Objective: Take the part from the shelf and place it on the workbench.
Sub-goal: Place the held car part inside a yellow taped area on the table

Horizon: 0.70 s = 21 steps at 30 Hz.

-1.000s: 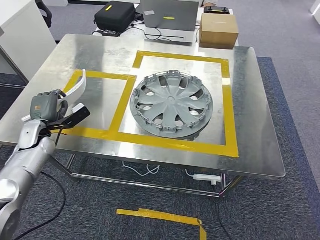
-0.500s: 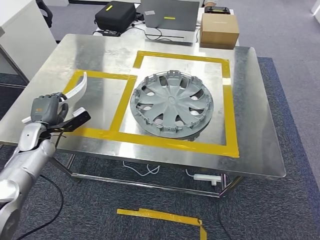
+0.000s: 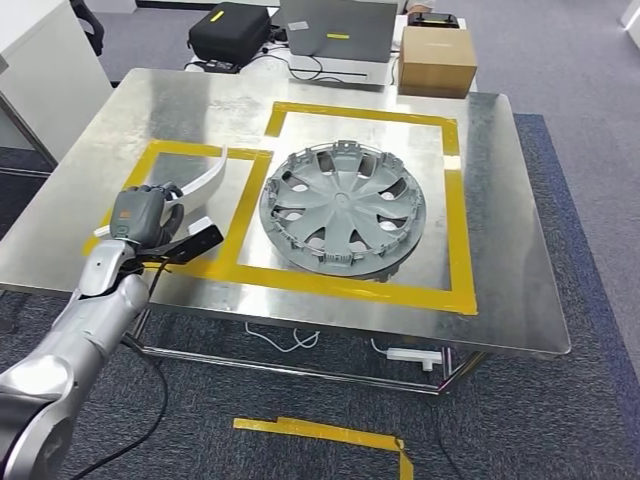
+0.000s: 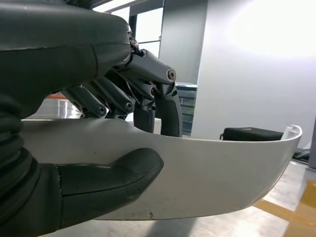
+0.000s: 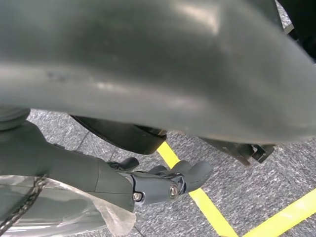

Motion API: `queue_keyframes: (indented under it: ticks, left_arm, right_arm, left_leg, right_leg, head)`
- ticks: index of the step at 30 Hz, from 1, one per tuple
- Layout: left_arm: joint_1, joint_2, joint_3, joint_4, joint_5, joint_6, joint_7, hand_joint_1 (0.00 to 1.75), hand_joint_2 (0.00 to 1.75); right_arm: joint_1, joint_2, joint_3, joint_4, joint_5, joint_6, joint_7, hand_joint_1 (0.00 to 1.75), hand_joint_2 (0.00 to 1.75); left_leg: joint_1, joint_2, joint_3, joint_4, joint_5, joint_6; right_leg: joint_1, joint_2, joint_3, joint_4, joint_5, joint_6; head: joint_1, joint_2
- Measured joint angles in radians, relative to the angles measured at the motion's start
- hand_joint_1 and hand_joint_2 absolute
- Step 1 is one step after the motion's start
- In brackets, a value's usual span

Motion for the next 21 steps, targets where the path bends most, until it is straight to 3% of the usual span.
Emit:
queue_keyframes:
  ticks: [3,7,9,13,21]
  left_arm:
    - [-0.004,-0.008,-0.001,-0.002,0.000,0.000,-0.001,1.75,1.75]
    - [-0.006,-0.015,-0.001,-0.005,0.016,-0.012,-0.011,0.00,1.75]
    - [-0.005,-0.019,-0.001,-0.013,0.042,-0.022,-0.023,0.00,1.75]
    - [-0.005,-0.025,-0.001,-0.034,0.066,-0.034,-0.033,0.00,0.00]
    - [0.003,-0.029,-0.001,-0.063,0.096,-0.034,-0.043,0.00,0.00]
  right_arm:
    - [0.000,0.000,0.000,0.000,0.000,0.001,0.000,0.00,0.00]
    - [0.000,0.000,-0.001,0.000,0.000,0.004,0.000,0.00,0.00]
    - [0.001,0.000,-0.001,0.000,0.000,0.006,0.000,0.00,0.00]
    - [0.002,0.000,-0.001,0.000,0.003,0.008,0.000,0.00,0.00]
    - [0.002,0.000,-0.002,0.000,0.006,0.009,0.000,0.00,0.00]
  left_leg:
    - [0.000,0.000,0.000,0.000,0.000,0.000]
    - [0.000,0.000,0.000,0.000,0.000,0.000]
    - [0.000,0.000,0.000,0.000,0.000,0.000]
    - [0.000,0.000,0.000,0.000,0.000,0.000]
    - [0.000,0.000,0.000,0.000,0.000,0.000]
  right_leg:
    - [0.000,0.000,0.000,0.000,0.000,0.000]
    - [0.000,0.000,0.000,0.000,0.000,0.000]
    - [0.000,0.000,0.000,0.000,0.000,0.000]
    - [0.000,0.000,0.000,0.000,0.000,0.000]
    - [0.000,0.000,0.000,0.000,0.000,0.000]
  head:
    - [0.000,0.000]
    - [0.000,0.000]
    - [0.000,0.000]
    - [0.000,0.000]
    - [0.000,0.000]
